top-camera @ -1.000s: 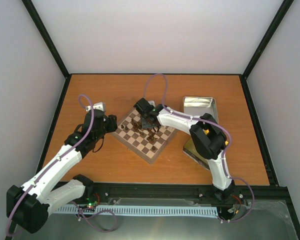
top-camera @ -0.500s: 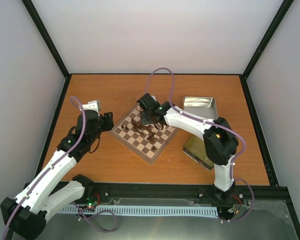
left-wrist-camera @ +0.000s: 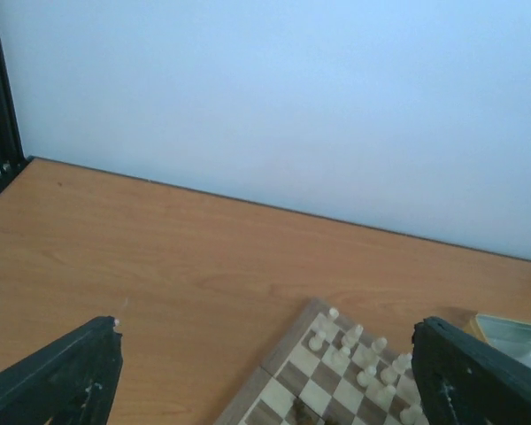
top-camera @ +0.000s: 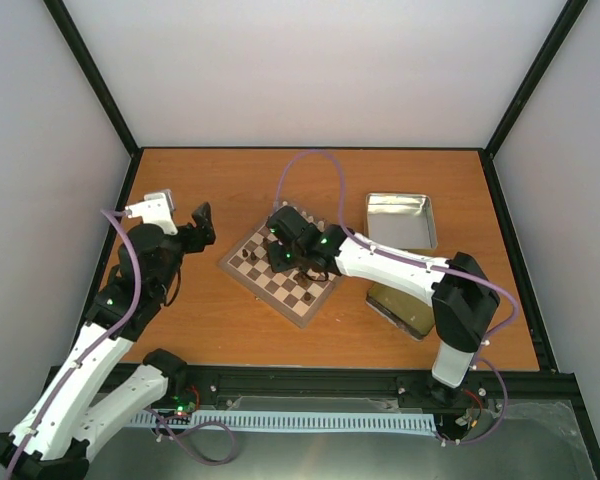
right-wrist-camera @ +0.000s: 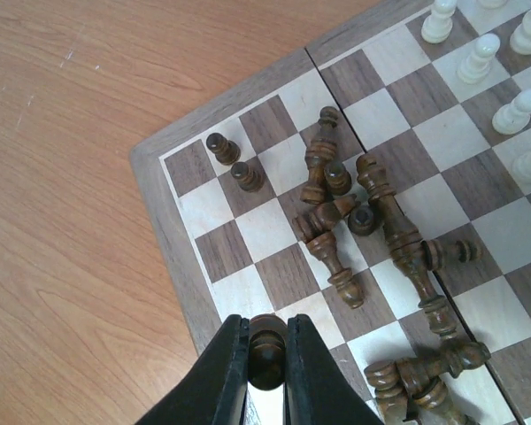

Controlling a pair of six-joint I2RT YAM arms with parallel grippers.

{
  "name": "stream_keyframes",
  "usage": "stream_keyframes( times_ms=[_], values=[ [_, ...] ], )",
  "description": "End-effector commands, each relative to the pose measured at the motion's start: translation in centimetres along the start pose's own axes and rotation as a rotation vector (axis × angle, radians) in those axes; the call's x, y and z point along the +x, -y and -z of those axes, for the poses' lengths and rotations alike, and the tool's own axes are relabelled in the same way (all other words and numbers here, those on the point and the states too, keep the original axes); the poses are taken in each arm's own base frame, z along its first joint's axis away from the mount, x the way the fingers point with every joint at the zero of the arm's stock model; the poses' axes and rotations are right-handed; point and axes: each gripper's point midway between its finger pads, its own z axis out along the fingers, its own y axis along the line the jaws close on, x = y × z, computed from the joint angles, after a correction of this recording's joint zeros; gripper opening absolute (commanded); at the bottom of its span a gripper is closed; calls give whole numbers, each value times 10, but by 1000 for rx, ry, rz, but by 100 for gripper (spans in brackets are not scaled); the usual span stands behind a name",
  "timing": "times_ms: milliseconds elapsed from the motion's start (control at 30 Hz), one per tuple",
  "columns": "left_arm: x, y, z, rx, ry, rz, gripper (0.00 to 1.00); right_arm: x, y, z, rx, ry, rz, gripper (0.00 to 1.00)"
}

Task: Set up the chess pieces on the board
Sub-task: Place the chess piece on the chessboard.

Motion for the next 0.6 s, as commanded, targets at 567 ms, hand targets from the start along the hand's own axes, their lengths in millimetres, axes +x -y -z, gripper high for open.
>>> stream_keyframes(
  times_ms=[567],
  values=[
    [-43, -25, 17, -135, 215, -11, 100, 23, -7, -37, 90, -62, -7, 9]
  ],
)
